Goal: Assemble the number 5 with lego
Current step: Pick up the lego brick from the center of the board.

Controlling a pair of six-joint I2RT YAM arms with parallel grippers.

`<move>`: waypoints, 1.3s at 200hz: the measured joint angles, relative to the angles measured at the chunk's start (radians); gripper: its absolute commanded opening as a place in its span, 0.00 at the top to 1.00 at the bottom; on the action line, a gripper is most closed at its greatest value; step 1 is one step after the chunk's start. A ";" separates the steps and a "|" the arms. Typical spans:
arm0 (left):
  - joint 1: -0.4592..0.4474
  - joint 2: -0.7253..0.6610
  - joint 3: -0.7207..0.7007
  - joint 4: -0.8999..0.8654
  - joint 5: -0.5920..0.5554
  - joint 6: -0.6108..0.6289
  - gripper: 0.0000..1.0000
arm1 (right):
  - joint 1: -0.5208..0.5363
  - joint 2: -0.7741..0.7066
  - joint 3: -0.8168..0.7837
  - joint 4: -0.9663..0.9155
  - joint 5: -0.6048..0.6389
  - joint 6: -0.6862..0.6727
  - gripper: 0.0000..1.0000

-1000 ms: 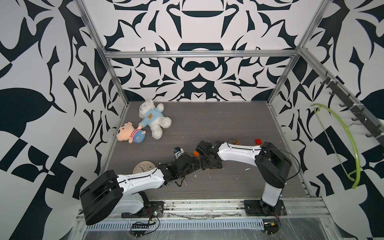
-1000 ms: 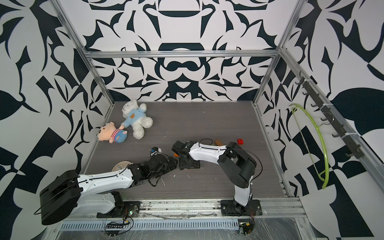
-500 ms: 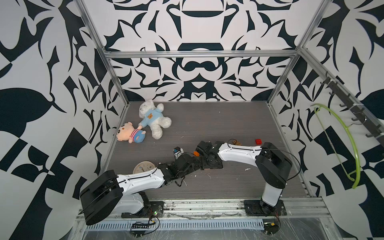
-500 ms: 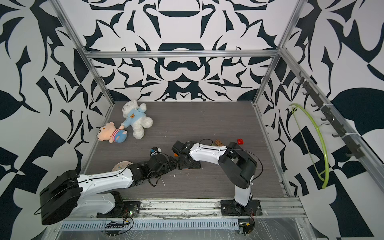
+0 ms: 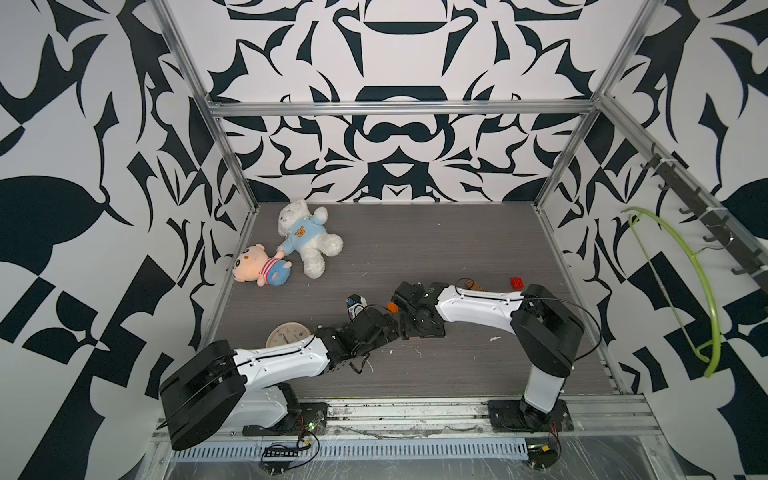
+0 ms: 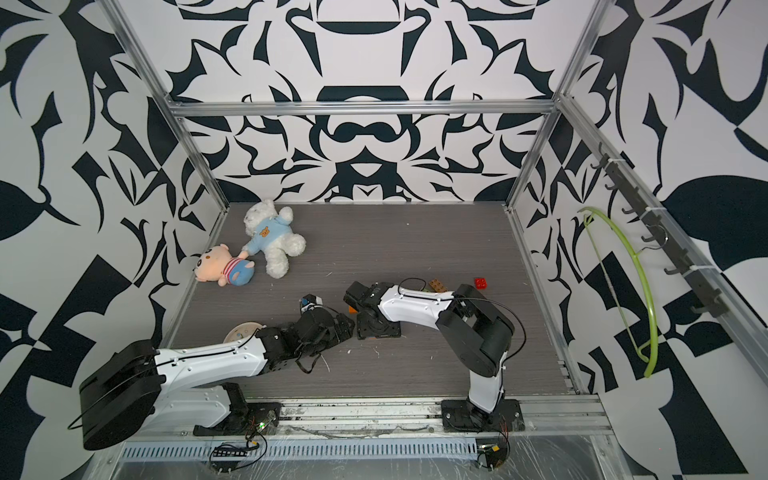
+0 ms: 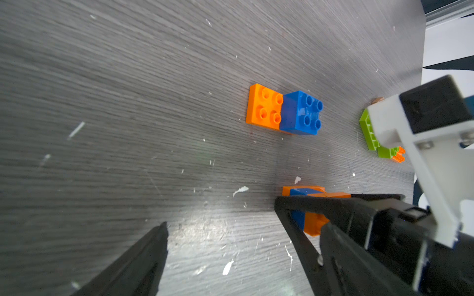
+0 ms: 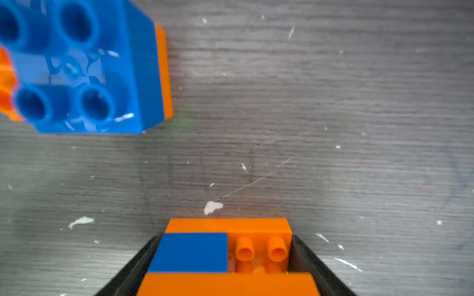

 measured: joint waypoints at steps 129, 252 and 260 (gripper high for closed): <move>0.000 0.000 0.015 -0.023 -0.006 0.003 0.01 | 0.000 -0.016 0.000 -0.011 0.004 -0.001 0.37; 0.063 -0.209 -0.005 -0.119 -0.108 0.025 0.01 | 0.000 -0.051 0.212 -0.145 0.043 -0.055 0.38; 0.076 -0.225 -0.014 -0.118 -0.106 0.034 0.01 | 0.000 -0.038 0.239 -0.149 0.042 -0.061 0.38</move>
